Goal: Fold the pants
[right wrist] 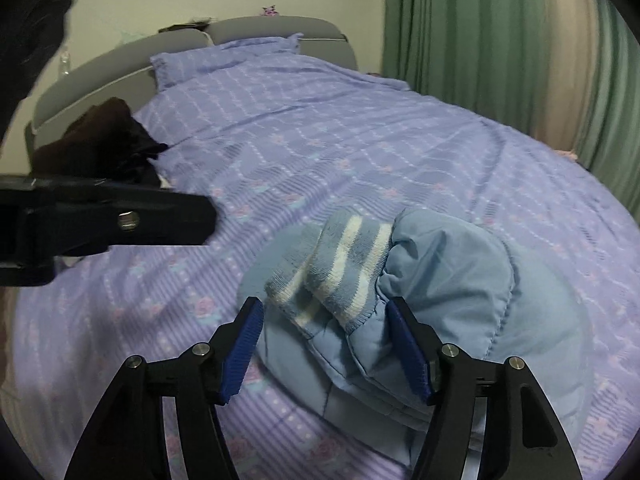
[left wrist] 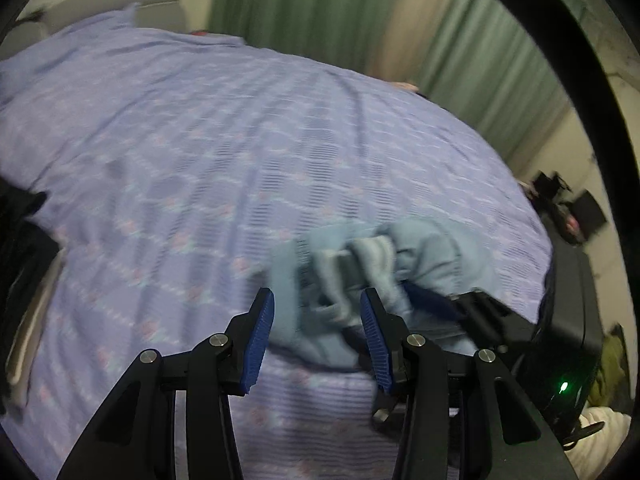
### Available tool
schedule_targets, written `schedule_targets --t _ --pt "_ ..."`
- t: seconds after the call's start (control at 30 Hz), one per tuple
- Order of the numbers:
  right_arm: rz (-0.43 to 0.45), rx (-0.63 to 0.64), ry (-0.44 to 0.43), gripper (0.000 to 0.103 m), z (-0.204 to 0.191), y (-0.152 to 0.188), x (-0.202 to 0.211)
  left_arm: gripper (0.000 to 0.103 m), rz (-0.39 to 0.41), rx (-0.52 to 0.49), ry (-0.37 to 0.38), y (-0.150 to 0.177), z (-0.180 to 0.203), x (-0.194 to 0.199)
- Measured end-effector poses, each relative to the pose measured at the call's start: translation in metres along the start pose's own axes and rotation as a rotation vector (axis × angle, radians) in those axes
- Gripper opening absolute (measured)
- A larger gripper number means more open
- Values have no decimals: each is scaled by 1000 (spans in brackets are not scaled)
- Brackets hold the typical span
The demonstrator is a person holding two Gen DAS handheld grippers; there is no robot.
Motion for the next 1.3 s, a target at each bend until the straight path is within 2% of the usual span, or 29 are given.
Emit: schedule_targets --t 0.17,0.5,0.53,0.6,0.63,0.73,0.83,0.93,1.03,1.13,1.17,1.23,1.3 --pt "-12 -39 -77 61 9 1 2 37 -36 -21 120 -14 5 -28" --pt "-13 -1 -91 59 16 9 4 33 -187 12 270 -8 9 -88" --pt "-14 12 -79 59 16 11 4 32 -200 18 284 -8 9 -92" --pt "-23 43 -54 59 15 14 5 21 -219 47 309 -8 5 -95" --pt "-28 56 -47 59 14 15 7 19 -214 73 317 -8 2 -92" --pt "2 89 -15 59 13 15 31 14 -164 111 302 -12 -7 -73" --pt "81 63 60 63 23 8 67 14 -122 100 238 -18 -11 -53" --pt "133 -44 177 66 49 2 85 14 -147 87 163 -12 -21 -54" --pt "118 -214 272 66 88 3 80 14 -188 117 126 1 -35 -66" --pt "62 -374 221 66 118 12 61 14 -191 126 102 8 -39 -69" --pt "48 -402 209 66 122 14 56 16 -187 130 97 9 -40 -69" --pt "20 -415 219 66 123 20 43 26 -186 128 66 10 -41 -70" --pt "18 -387 247 66 115 26 39 46 -181 123 16 11 -41 -66"
Point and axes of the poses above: each gripper's, at about its wrist camera, not at the fingertips, and x roughly against the way its jaws point, z to its right, y to its underside, the point moved 2 cm from there along -x, roughly the way its jaws point, and after that the axes turned 9 degrees about -x, right-handed, at the moved point
